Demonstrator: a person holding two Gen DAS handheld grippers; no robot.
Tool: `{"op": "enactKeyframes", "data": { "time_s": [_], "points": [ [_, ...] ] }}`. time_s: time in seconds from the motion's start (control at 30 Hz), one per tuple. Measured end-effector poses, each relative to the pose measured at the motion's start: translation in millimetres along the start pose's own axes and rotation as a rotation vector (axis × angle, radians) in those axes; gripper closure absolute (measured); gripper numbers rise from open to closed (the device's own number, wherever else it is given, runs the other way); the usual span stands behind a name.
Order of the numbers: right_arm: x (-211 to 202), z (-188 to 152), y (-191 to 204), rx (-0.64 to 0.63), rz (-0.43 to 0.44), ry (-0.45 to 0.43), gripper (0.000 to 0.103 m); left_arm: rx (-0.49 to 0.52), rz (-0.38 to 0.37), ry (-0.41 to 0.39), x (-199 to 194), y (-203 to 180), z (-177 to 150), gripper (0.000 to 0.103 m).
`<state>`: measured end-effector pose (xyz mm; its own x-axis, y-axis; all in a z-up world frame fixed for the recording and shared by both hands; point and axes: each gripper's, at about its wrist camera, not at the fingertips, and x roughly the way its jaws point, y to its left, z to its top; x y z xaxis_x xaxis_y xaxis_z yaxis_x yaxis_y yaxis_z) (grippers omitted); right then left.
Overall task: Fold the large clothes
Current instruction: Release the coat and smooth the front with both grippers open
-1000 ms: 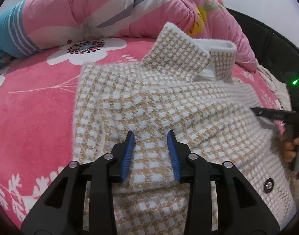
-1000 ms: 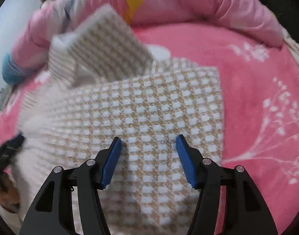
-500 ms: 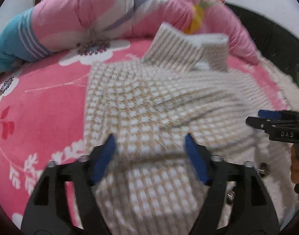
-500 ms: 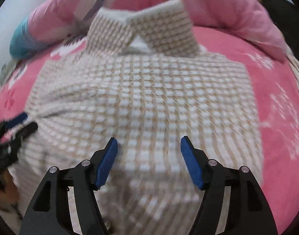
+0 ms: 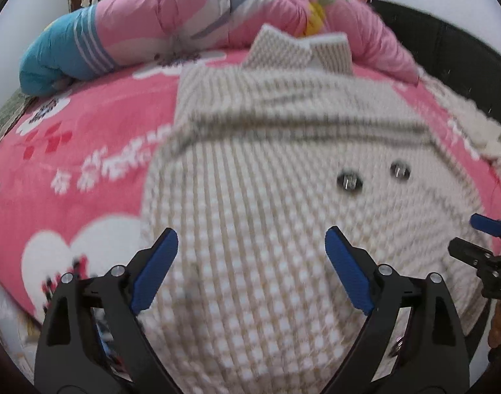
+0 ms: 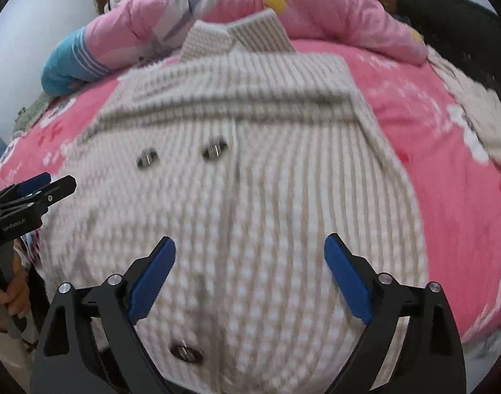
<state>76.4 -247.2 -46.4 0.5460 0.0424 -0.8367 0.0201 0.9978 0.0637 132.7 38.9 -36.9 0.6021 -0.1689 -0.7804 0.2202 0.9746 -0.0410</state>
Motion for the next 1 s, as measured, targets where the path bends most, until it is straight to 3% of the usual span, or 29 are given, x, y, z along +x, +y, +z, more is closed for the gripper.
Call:
{"op": "enactKeyframes", "data": {
  "time_s": [0.1,0.2,0.4,0.9,1.0],
  "points": [
    [11.8,-11.6,1.8,-0.038,-0.036,0.001,0.008,0.005,0.048,0.056,18.5,-1.9,-15.2,0.013],
    [7.7,-15.9,3.8,-0.048,-0.058,-0.017,0.007,0.020,0.086,0.034,16.3,-4.9,-21.4,0.008],
    [4.4,-25.7,-0.3,-0.025,-0.037,-0.030,0.007,0.010,0.068,0.029,15.7,-0.8,-28.9,0.008],
    [1.6,-24.9,-3.0,-0.044,-0.001,-0.017,0.006,0.010,0.117,0.015,14.4,-7.3,-36.1,0.008],
    [-15.2,-24.6,-3.6,-0.041,0.026,-0.066,0.007,0.013,0.111,0.022,13.8,-6.5,-36.5,0.008]
  ]
}}
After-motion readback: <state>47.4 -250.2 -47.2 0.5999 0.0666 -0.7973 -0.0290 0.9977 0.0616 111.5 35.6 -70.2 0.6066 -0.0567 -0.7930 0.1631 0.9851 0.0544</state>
